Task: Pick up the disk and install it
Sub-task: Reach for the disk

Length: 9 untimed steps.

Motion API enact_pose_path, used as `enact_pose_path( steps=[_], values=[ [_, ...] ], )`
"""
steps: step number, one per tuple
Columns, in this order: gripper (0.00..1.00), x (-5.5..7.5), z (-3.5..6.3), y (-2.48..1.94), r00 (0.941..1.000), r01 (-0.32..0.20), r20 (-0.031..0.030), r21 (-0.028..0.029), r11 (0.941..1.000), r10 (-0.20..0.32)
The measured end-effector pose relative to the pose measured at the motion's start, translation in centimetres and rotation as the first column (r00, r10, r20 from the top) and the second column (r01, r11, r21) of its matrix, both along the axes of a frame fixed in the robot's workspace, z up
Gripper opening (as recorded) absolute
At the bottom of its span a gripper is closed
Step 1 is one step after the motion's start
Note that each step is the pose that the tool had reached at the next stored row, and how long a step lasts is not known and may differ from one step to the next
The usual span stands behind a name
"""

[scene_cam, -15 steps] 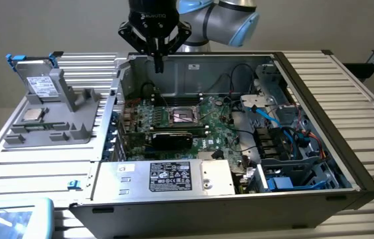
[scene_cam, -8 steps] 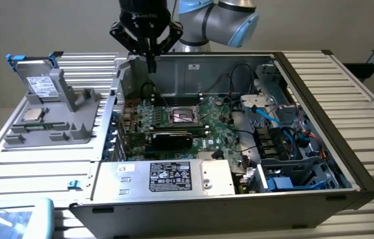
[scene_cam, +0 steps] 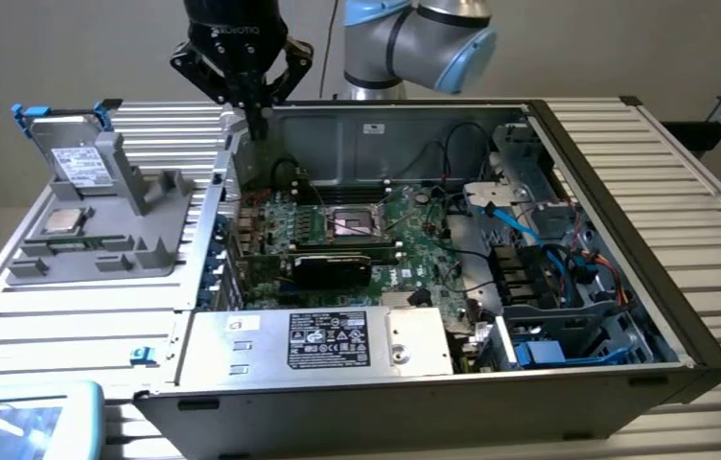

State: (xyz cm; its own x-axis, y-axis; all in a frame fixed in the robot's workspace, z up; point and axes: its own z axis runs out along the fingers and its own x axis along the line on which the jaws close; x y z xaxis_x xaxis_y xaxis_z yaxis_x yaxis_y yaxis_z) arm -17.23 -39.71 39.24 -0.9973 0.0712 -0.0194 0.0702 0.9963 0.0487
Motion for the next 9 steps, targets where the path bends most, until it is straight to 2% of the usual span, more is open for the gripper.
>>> enact_pose_path(
  steps=[9],
  values=[
    [0.11,-4.1,-0.06,0.32,1.0000,0.000,0.0000,0.0001,1.0000,0.000]
  ],
)
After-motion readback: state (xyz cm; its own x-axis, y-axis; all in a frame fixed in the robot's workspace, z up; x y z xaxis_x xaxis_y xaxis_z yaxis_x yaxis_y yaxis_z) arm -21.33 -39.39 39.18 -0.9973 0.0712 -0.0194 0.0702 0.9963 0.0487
